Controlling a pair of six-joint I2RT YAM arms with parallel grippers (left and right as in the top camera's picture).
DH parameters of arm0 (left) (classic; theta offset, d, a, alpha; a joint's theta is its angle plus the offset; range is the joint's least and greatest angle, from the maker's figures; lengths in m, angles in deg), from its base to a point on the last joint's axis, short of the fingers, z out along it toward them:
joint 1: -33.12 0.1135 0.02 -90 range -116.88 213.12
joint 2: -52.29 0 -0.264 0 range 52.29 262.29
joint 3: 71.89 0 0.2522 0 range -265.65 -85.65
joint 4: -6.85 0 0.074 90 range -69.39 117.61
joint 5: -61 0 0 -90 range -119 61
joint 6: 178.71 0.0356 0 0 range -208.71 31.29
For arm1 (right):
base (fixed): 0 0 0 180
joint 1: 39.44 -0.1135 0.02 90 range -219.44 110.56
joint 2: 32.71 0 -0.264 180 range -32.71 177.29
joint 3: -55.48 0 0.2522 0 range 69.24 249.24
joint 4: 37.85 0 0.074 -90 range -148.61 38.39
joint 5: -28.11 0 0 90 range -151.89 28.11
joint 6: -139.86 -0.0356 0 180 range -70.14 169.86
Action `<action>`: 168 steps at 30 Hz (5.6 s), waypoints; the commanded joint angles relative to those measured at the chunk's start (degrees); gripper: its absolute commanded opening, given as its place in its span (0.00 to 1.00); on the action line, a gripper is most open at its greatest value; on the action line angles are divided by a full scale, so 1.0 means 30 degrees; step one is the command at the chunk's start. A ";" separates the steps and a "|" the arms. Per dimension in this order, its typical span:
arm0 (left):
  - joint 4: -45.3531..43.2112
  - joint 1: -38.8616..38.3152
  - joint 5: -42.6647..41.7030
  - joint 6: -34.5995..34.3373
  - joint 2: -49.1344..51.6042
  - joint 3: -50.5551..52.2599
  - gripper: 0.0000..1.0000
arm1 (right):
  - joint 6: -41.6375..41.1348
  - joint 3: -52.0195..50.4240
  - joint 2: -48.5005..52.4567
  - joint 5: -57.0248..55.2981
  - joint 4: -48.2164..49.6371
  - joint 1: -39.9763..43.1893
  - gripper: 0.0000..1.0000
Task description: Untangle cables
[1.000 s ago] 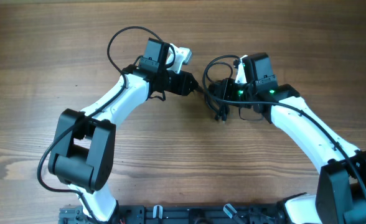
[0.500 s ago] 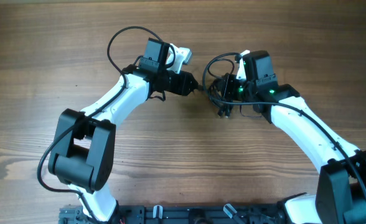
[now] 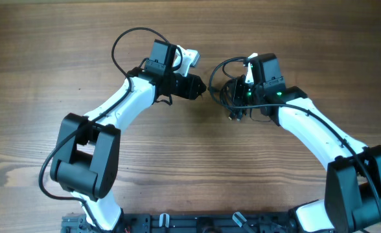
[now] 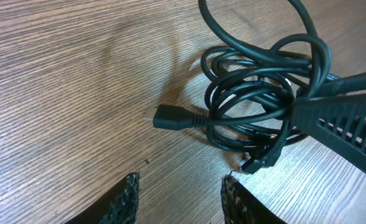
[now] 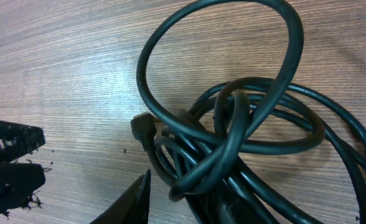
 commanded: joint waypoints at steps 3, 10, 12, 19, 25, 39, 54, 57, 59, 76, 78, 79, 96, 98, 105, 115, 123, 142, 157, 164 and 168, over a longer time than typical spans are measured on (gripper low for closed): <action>-0.0007 -0.0051 0.0044 -0.0102 0.0255 0.0051 0.45 | 0.0335 0.0066 0.1297 0.0262 -0.0029 -0.0007 0.23; 0.0000 -0.0051 0.0044 -0.0095 0.0255 0.0051 0.45 | -0.0736 0.0087 0.1297 0.6324 -0.0117 0.0000 0.26; 0.0000 -0.0051 0.0044 -0.0102 0.0255 0.0051 0.45 | -0.0743 0.0255 0.1129 0.7614 -0.0138 0.0109 0.28; 0.0000 -0.0051 -0.0087 -0.0073 0.0255 0.0051 0.42 | -0.0743 0.1078 -0.0204 0.9391 -0.0182 0.0954 0.31; 0.0087 -0.0051 -0.2856 0.1749 0.0255 0.0051 0.39 | -0.0583 0.1071 -0.0211 0.8480 -0.1486 0.1144 0.38; -0.1923 -0.0554 -0.3497 0.1523 0.0925 0.0051 0.18 | -0.0597 0.1071 -0.0211 1.0477 -0.0590 0.1151 0.40; -0.1982 -0.0590 -0.3395 -0.0459 0.1537 0.0051 0.13 | -0.0590 0.1027 -0.0211 0.6477 -0.0146 0.2382 0.16; -0.2069 -0.0590 -0.3395 -0.0452 0.1545 0.0051 0.13 | -0.0656 0.0758 -0.0211 0.5362 -0.0124 0.2375 0.16; -0.1989 -0.0590 -0.3395 -0.0459 0.1545 0.0051 0.13 | -0.0670 0.0517 -0.0160 0.5158 -0.0138 0.2353 0.16; -0.1785 -0.0590 -0.3417 -0.0459 0.1537 0.0051 0.12 | -0.2987 -0.1049 -0.0138 0.5552 0.0459 0.0248 0.17; -0.1792 -0.0590 -0.3410 -0.0444 0.1545 0.0051 0.12 | -0.3723 -0.1049 -0.0138 0.5115 0.0852 0.0248 0.17; -0.1785 -0.0590 -0.3410 -0.0386 0.1537 0.0051 0.12 | -0.3825 -0.1049 -0.0138 0.5136 0.1144 0.0248 0.17; -0.1763 -0.0590 -0.3585 -0.0386 0.1545 0.0051 0.13 | -0.5727 -0.1064 -0.0044 0.6288 0.2375 0.0248 0.26; -0.1763 -0.0590 -0.4014 -0.0393 0.1545 0.0051 0.13 | -0.5712 -0.1064 -0.0029 0.6375 0.2361 0.0248 0.26; -0.1770 -0.0590 -0.4634 -0.0386 0.1545 0.0051 0.13 | -0.5537 -0.1064 -0.0029 0.7861 0.2288 0.0248 0.21; -0.1763 -0.0590 -0.4758 -0.0386 0.1545 0.0051 0.14 | -0.5093 -0.1064 -0.0029 0.7934 0.2353 0.0248 0.17; -0.1756 -0.0590 -0.4758 -0.0386 0.1545 0.0051 0.15 | -0.4823 -0.1064 -0.0029 0.9012 0.2098 0.0233 0.17; -0.1690 -0.0583 -0.4677 -0.0379 0.1545 0.0051 0.16 | -0.3621 -0.0976 -0.0029 1.0025 0.3526 0.1049 0.25; -0.1683 -0.0590 -0.4685 -0.0386 0.1545 0.0051 0.16 | -0.1923 -0.1049 0.0153 0.7570 0.2208 0.1056 0.13; -0.1683 -0.0583 -0.4685 -0.0386 0.1545 0.0051 0.16 | -0.0474 -0.1064 0.0226 0.7497 0.2222 0.1056 0.04; -0.1690 -0.0583 -0.4685 -0.0386 0.1545 0.0051 0.16 | -0.0044 -0.1064 0.0226 0.7344 0.2171 0.1056 0.04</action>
